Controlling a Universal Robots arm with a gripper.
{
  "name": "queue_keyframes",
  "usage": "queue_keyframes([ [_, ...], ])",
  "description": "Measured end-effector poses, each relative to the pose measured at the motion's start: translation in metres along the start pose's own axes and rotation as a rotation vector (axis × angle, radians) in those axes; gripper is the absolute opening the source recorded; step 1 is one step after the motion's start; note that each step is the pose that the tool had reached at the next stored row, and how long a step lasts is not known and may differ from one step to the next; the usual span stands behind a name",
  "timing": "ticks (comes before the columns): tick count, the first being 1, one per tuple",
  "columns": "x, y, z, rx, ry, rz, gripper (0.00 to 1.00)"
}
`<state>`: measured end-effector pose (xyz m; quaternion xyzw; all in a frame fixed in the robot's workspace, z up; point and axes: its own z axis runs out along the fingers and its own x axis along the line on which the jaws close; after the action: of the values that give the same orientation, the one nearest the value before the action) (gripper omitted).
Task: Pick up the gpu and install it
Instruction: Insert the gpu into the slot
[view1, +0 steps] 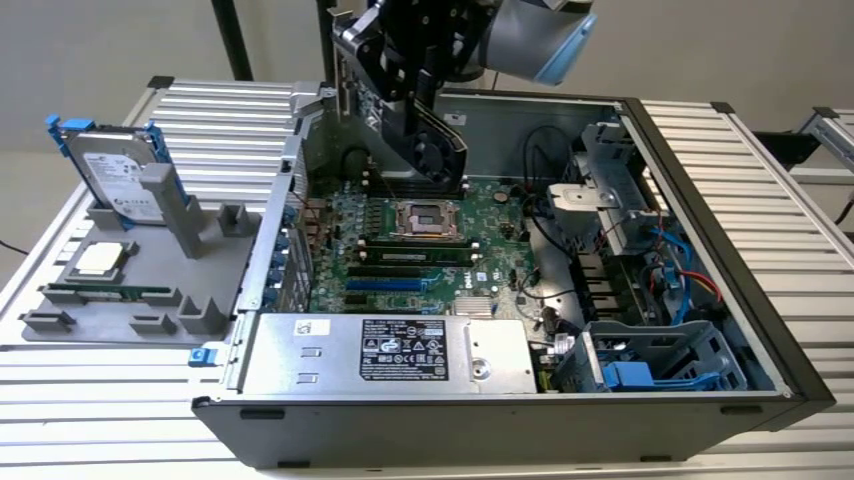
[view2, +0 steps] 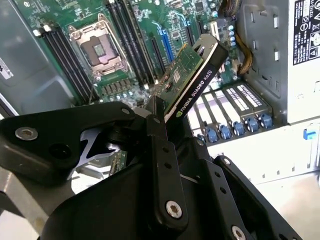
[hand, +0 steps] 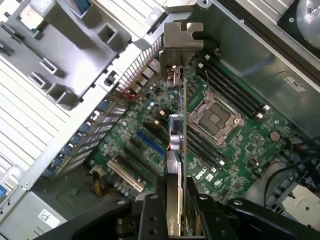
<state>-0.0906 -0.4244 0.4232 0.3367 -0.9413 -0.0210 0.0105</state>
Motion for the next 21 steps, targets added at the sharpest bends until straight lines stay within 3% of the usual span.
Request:
queue_keyframes([
  [21,0.0,0.0,0.0,0.0011,0.0094,-0.201,0.0],
])
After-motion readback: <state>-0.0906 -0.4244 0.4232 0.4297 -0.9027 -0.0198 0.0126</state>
